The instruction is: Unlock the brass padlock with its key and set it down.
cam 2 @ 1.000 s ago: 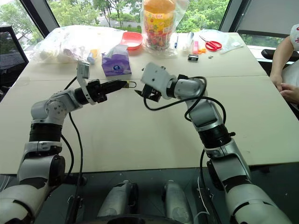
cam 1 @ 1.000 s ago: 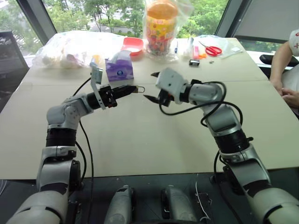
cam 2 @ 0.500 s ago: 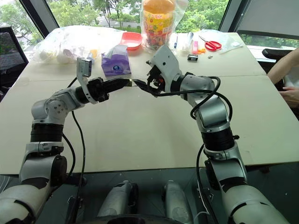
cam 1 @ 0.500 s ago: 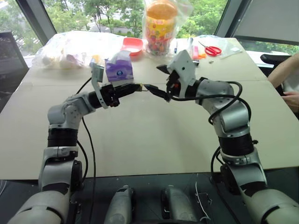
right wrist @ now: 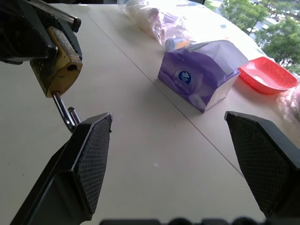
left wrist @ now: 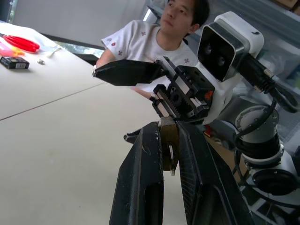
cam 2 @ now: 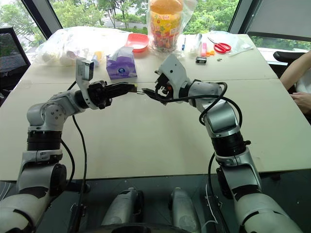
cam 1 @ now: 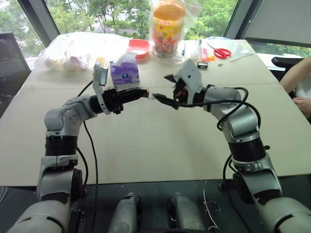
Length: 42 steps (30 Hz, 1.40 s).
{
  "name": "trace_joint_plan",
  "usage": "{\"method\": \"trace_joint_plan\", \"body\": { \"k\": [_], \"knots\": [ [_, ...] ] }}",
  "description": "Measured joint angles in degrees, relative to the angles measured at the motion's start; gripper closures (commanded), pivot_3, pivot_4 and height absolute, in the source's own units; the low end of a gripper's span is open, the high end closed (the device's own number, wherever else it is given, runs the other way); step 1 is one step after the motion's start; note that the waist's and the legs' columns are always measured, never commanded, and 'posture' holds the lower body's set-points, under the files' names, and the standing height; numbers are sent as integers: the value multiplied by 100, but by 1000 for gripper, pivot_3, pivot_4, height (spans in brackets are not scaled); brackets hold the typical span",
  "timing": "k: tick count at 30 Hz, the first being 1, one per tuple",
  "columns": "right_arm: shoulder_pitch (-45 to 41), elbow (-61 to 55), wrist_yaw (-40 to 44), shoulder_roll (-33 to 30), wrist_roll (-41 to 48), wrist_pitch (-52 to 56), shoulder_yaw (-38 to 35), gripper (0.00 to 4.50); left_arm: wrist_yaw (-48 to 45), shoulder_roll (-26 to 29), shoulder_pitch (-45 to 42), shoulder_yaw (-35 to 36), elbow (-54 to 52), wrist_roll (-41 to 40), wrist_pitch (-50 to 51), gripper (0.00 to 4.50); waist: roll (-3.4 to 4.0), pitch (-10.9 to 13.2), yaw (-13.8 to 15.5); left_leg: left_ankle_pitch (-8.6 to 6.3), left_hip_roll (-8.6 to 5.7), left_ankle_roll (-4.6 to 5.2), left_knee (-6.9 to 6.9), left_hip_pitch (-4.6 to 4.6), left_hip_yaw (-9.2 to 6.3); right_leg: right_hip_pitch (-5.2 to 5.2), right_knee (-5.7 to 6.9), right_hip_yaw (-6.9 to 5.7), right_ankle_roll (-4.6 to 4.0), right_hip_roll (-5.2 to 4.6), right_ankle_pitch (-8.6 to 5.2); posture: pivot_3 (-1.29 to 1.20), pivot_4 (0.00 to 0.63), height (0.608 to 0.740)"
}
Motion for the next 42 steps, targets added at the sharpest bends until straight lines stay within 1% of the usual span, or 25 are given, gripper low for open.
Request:
{"method": "trace_joint_plan", "body": {
  "k": [6, 9, 11, 12, 14, 17, 20, 23, 25, 31, 33, 34, 36, 38, 39, 40, 42],
  "knots": [
    [63, -10, 147, -65, 169, 78, 32, 499, 4, -16, 0, -31, 9, 1, -51, 4452, 0, 0, -2, 0, 0, 0, 0, 0, 0, 0, 0, 0, 0, 1, 0, 0, 150, 740],
    [92, -12, 142, -239, 137, 49, 42, 499, 31, -22, 0, -119, 36, 22, -72, 4452, 0, 0, 7, 0, 0, 0, 0, 0, 0, 0, -1, 0, 0, 0, 0, 0, 150, 740],
    [227, -42, 193, -575, -25, -119, 147, 499, 172, -81, -9, -144, 128, 81, -100, 4452, 0, 0, 29, -1, -3, 1, 0, 0, -1, 4, -6, -1, 0, -1, 0, 0, 150, 740],
    [424, -118, 294, -939, -175, -284, 260, 499, 367, -193, -16, -146, 249, 129, -112, 4452, 0, 0, 67, -3, -5, 5, 1, 0, -2, 10, -14, -1, 1, -2, -1, 0, 150, 740],
    [731, -144, 457, -1336, -320, -422, 344, 499, 656, -324, 6, -163, 471, 244, -110, 4452, -1, 0, 81, -6, -7, 10, 3, -1, 2, 11, -19, -1, 6, -2, 1, 0, 150, 740],
    [1259, -530, 838, -1889, -301, -427, 396, 499, 1082, -729, 44, -342, 706, 460, -102, 4452, -1, 0, 113, -8, -6, 14, 2, -1, 4, 10, -20, -1, 8, -1, 2, 0, 150, 740],
    [1504, -1004, 1048, -2192, -209, -323, 380, 499, 1336, -1141, 100, -635, 1042, 620, -13, 4452, -2, 1, 108, -8, -3, 14, 3, 1, 4, 10, -18, -1, 9, 4, 2, 0, 150, 740],
    [1552, -1285, 1074, -2269, -146, -202, 321, 499, 1537, -1424, 68, -758, 1403, 714, 11, 4452, -2, 1, 67, -8, -1, 13, 5, 5, 3, 11, -13, 0, 8, 8, 2, 0, 150, 740],
    [1575, -1378, 1061, -2300, -121, -136, 299, 499, 1617, -1481, 32, -753, 1620, 739, 11, 4452, -2, 1, 30, -7, -1, 13, 5, 4, 1, 11, -13, 0, 8, 8, 2, 0, 150, 740],
    [1757, -1655, 850, -2323, -118, 121, 214, 499, 1785, -1825, -519, -675, 2717, 926, -70, 4452, -2, 1, 32, -8, -8, 13, 6, 1, 1, 12, -18, -1, 10, 4, 2, 0, 150, 740],
    [1818, -1714, 754, -2302, -117, 170, 212, 434, 1774, -1850, -600, -692, 2954, 1067, -122, 3485, -2, 1, 29, -8, -7, 13, 6, 2, 1, 12, -18, -1, 10, 5, 3, 0, 150, 740],
    [1863, -1730, 719, -2299, -118, 186, 212, 434, 1769, -1847, -600, -707, 3005, 1112, -122, 3165, -2, 1, 20, -8, -6, 13, 5, 2, 1, 12, -18, -1, 10, 6, 3, 0, 150, 740],
    [1908, -1732, 658, -2298, -118, 228, 212, 434, 1696, -1824, -601, -738, 3051, 1143, -76, 2251, -2, 1, 11, -8, -5, 13, 5, 2, 1, 11, -17, 0, 10, 7, 3, 0, 150, 740],
    [1914, -1732, 617, -2297, -117, 232, 209, 434, 1610, -1770, -606, -852, 2889, 1221, -29, 1434, -2, 1, 13, -7, -4, 13, 5, 4, 0, 13, -16, 0, 10, 7, 3, 0, 150, 740],
    [1916, -1733, 605, -2297, -117, 232, 209, 434, 1612, -1745, -603, -911, 2789, 1274, -36, 1112, -3, 0, 13, -7, -4, 13, 6, 8, 1, 18, -16, 0, 10, 7, 3, 0, 150, 740],
    [1924, -1733, 595, -2298, -116, 233, 209, 434, 1620, -1679, -573, -1065, 2579, 1386, -89, 1112, -3, 0, 8, -7, -4, 13, 6, 13, 0, 23, -16, 0, 10, 6, 3, 0, 150, 740],
    [1985, -1751, 573, -2298, -101, 237, 182, 434, 1753, -1379, -290, -1375, 1903, 1748, -403, 1112, -3, 0, -36, -8, -1, 12, -1, 41, 2, 44, -18, 11, 9, 0, 2, 0, 150, 740]
  ]
}}
